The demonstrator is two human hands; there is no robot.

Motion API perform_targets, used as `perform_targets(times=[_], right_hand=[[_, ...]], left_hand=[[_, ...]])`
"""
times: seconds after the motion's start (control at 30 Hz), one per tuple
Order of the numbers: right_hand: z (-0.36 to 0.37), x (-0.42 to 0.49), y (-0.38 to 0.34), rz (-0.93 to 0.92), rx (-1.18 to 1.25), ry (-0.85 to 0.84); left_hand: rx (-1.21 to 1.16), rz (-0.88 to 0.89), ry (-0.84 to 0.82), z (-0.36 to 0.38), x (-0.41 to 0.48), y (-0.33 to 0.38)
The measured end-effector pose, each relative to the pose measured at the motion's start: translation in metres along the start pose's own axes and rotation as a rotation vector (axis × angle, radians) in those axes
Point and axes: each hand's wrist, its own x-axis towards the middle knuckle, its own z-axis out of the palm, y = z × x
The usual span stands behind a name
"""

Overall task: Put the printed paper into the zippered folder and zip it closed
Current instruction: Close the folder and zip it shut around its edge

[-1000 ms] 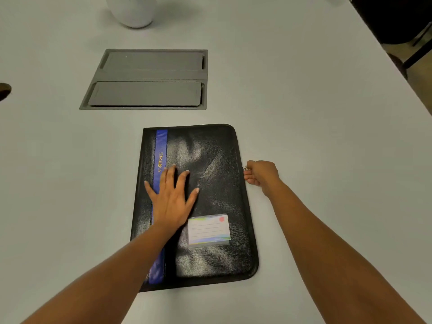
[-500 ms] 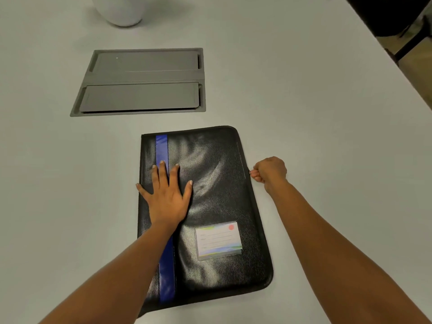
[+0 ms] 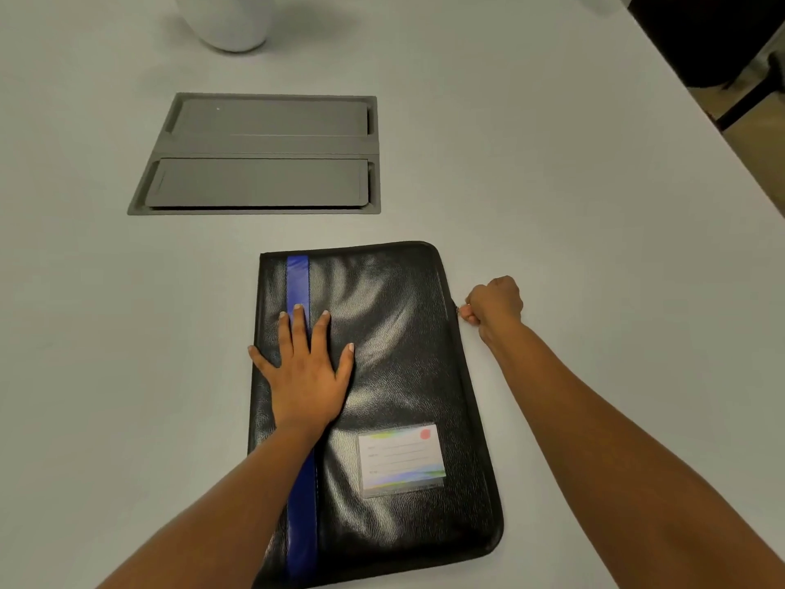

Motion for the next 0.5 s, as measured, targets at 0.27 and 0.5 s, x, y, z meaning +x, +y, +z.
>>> perform_targets(times=[0.27, 0.5], right_hand=[[0.013, 0.009, -0.020, -0.101, -0.066, 0.036], [0.029, 0.015, -0.045, -0.242, -0.254, 0.033]], left_hand=[[0.005, -0.001, 0.003, 0.001, 0.001, -0.002], [0.008, -0.002, -0.001, 0.002, 0.000, -0.002]])
